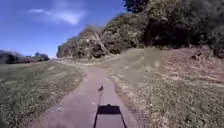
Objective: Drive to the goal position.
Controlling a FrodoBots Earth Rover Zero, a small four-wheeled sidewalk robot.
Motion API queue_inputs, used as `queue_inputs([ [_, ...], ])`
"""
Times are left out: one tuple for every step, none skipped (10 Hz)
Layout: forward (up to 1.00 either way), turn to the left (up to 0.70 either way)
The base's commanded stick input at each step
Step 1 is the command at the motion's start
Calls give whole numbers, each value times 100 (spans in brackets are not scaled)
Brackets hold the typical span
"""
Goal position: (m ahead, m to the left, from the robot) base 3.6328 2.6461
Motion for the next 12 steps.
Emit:
queue_inputs([
  [50,0],
  [50,0],
  [50,0],
  [50,0],
  [50,0],
  [50,0],
  [50,0],
  [50,0],
  [50,0],
  [50,0],
  [50,-4],
  [50,-34],
])
